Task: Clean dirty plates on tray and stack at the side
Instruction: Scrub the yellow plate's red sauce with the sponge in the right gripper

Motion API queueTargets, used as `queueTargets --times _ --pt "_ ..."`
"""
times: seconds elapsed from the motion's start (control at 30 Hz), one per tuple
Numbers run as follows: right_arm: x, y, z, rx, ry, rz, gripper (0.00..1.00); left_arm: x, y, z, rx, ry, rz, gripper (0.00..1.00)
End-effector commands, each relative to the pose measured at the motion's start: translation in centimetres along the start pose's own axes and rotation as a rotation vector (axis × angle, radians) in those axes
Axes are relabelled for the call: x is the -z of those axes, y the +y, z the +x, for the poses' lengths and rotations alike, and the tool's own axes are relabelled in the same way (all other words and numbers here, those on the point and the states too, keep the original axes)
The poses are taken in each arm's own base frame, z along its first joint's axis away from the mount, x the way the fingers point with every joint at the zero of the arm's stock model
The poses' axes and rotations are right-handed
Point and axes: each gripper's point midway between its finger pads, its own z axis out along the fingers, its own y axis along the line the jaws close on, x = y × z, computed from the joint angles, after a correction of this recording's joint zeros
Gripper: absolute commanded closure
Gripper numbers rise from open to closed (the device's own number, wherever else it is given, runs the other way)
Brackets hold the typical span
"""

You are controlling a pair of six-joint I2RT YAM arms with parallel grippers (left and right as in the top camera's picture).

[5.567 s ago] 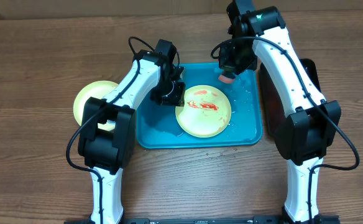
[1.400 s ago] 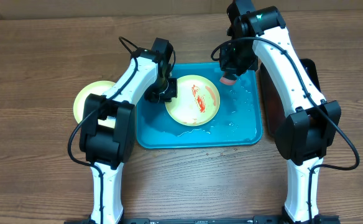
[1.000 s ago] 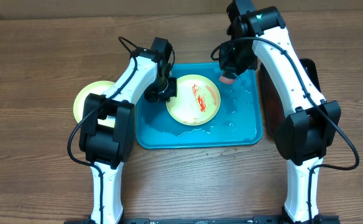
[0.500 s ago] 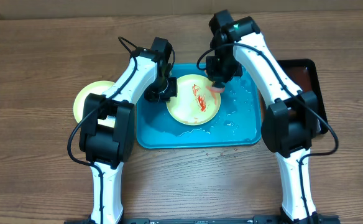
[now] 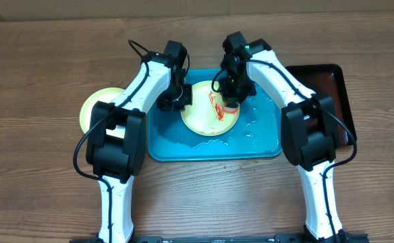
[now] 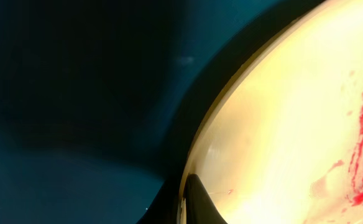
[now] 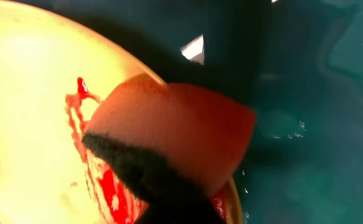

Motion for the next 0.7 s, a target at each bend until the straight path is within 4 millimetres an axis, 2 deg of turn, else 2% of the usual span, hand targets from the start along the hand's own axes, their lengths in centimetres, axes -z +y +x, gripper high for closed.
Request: queueTargets --times 0.0,0.07,0.17,0.3,0.47,0.57,0.67 --pt "-2.3 -0.3 1.5 -0.040 0.043 -0.005 0.96 -1.4 0.2 0.5 0.018 0.035 -0.015 0.96" --pt "-3.0 -0.1 1.8 -0.088 0.047 -0.023 0.96 -1.4 0.1 0.5 0.017 0.036 -0.015 0.96" --pt "-3.7 1.2 2.1 -0.129 0.060 -0.108 0.96 -1.4 0.1 0.6 0.017 0.039 -0.011 0.96" --pt "-4.1 4.8 2.6 -0.111 0.081 -0.260 0.96 -1.4 0.0 0.6 0.017 0.041 -0.005 0.96" --pt "-4.2 8.8 3.2 -0.065 0.092 -0.342 0.96 -1.4 -0.3 0.7 0.018 0.045 0.010 0.96" --pt "-4.3 9.8 3.8 -0.077 0.108 -0.341 0.96 -1.4 -0.3 0.7 0.018 0.045 0.009 0.96" --pt "-4.3 10.0 4.0 -0.082 0.119 -0.346 0.96 -1.4 -0.2 0.7 0.018 0.047 0.008 0.96"
